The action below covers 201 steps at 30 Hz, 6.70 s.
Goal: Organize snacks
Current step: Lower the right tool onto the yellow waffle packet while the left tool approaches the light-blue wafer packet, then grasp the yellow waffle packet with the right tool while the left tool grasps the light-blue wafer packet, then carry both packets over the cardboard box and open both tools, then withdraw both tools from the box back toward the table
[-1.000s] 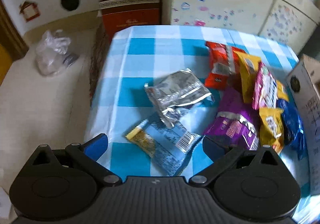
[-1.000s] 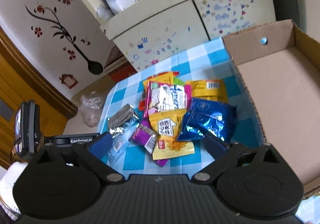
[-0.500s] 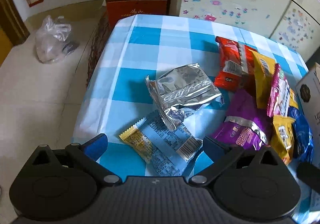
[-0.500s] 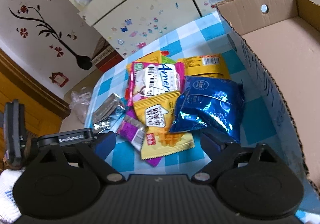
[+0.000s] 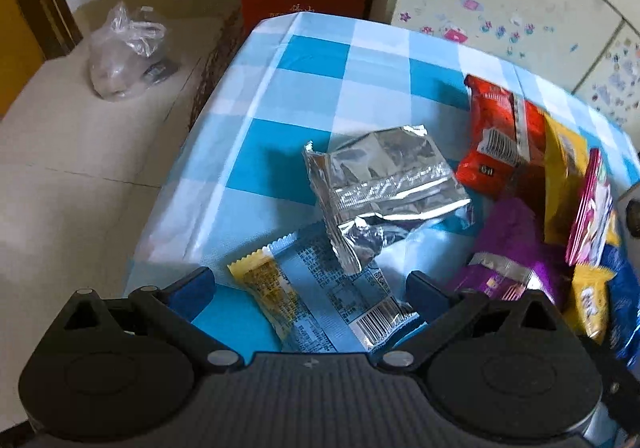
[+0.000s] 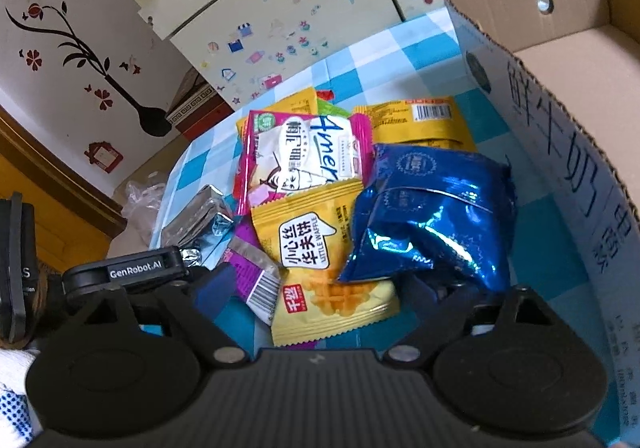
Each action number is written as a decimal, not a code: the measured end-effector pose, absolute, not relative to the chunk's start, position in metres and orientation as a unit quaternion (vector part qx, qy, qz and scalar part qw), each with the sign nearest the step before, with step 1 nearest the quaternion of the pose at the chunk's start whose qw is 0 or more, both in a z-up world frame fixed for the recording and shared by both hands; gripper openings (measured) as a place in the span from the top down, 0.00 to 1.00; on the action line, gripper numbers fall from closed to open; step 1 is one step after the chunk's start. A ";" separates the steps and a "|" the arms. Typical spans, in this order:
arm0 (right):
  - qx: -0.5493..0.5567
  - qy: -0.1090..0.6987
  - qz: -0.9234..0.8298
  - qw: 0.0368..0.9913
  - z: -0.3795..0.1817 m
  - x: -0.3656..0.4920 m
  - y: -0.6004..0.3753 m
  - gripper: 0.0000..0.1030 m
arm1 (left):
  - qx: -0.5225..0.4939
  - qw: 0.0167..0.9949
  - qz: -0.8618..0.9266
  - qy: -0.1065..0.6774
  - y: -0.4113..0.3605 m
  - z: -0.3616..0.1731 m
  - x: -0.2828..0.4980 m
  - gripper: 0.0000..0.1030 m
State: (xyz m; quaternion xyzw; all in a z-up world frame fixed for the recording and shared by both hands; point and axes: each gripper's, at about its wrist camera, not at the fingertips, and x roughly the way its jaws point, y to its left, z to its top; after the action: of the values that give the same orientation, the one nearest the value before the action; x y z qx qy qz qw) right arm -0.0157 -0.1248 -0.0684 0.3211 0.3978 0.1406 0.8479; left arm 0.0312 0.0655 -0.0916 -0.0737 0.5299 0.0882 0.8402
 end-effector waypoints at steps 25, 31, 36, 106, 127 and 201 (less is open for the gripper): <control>0.254 0.414 0.161 0.859 -0.051 -0.049 -0.117 0.42 | -0.055 0.855 0.067 0.511 0.063 -0.086 -0.017 0.18; 0.248 0.420 0.164 0.857 -0.048 -0.062 -0.115 0.42 | -0.068 0.858 0.066 0.505 0.063 -0.082 -0.034 0.30; 0.247 0.426 0.158 0.856 -0.047 -0.072 -0.118 0.41 | -0.063 0.861 0.067 0.501 0.060 -0.083 -0.041 0.29; 0.196 0.360 0.171 0.896 0.000 -0.099 -0.133 0.52 | -0.072 0.898 0.057 0.430 0.027 -0.027 -0.096 0.45; 0.271 0.296 0.109 0.910 0.029 -0.113 -0.224 0.52 | -0.082 0.916 -0.024 0.393 -0.045 0.022 -0.094 0.45; 0.351 0.262 0.076 0.896 0.015 -0.099 -0.273 0.30 | -0.078 0.912 -0.030 0.401 -0.005 0.036 -0.022 0.01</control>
State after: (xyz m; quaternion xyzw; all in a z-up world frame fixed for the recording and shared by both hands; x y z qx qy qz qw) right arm -0.0991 -0.2733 0.0148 0.3511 0.2621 0.0755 0.8957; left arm -0.0217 -0.0050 0.0365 -0.0776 0.4011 -0.0298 0.9123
